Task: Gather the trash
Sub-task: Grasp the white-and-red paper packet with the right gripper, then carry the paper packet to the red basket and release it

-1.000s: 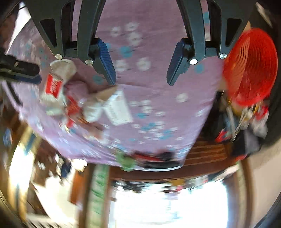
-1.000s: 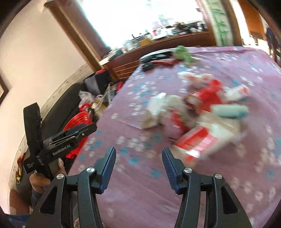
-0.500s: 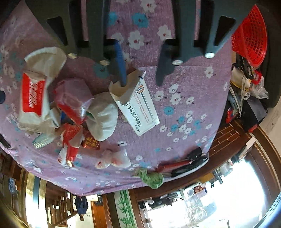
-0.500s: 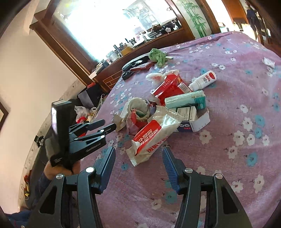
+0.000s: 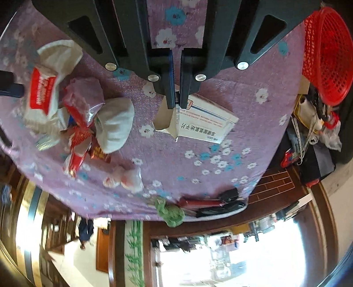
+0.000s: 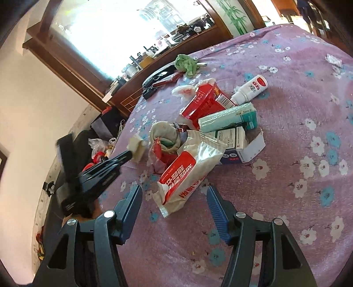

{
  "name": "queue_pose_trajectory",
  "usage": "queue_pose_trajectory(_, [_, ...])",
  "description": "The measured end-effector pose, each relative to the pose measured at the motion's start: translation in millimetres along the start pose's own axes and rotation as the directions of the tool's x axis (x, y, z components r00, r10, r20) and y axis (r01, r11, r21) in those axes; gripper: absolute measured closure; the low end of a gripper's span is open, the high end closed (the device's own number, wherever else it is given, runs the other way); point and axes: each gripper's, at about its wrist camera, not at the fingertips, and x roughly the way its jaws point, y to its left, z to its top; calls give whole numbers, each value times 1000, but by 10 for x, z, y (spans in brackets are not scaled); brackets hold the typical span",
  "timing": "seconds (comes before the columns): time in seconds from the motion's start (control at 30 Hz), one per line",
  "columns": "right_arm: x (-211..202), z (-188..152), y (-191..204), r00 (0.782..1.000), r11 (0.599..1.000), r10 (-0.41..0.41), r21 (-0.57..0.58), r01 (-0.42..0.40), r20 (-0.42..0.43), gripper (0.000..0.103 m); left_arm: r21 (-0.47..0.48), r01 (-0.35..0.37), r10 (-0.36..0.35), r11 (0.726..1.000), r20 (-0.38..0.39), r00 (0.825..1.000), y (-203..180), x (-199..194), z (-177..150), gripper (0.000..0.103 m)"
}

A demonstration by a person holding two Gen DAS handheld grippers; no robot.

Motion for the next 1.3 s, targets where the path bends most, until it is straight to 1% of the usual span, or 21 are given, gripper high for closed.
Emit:
queue_pose_trajectory(0.1, [95,27,-41,1000,999,-13,34,13,-6,37,-41,30,-28,999,39,999,73,-209,-68,99])
queue_pose_trajectory(0.27, [259,60,-23,999,999,-29,42,30,-20,37,-60,52,-47,997,80,996,58,-453,-210,99])
queue_pose_trajectory(0.3, [297,61,-9,999,999,-36,37,37,-23,39,-62,54,-48,997,89,995,51,-494,-237,99])
queue_pose_trajectory(0.37, [357,54,6,999,998,-45,33,46,-31,47,-62,60,-53,996,100,994,28,-553,-282,99])
queue_pose_trajectory(0.43, [402,41,14,998,999,-40,29,41,-39,61,-59,65,-58,996,109,992,-2,-598,-320,99])
queue_pose_trajectory(0.47, [402,37,23,999,999,-29,27,30,-40,64,-57,68,-61,996,111,992,-9,-608,-331,99])
queue_pose_trajectory(0.53, [353,27,84,999,1000,-30,-8,30,-22,82,-50,65,-59,997,115,992,-39,-623,-355,99])
queue_pose_trajectory(0.63, [257,16,156,999,997,-47,-56,48,9,92,-49,68,-62,996,118,991,-60,-642,-371,99])
queue_pose_trajectory(0.7, [193,6,179,999,997,-36,-69,38,19,94,-51,70,-63,996,120,991,-66,-655,-377,99])
queue_pose_trajectory(0.9, [117,-14,212,997,992,-63,-105,67,40,94,-46,68,-62,997,123,990,-104,-687,-367,99])
queue_pose_trajectory(1.3, [-27,-30,295,998,992,-32,-116,39,63,95,-44,68,-60,997,147,987,-103,-834,-372,99])
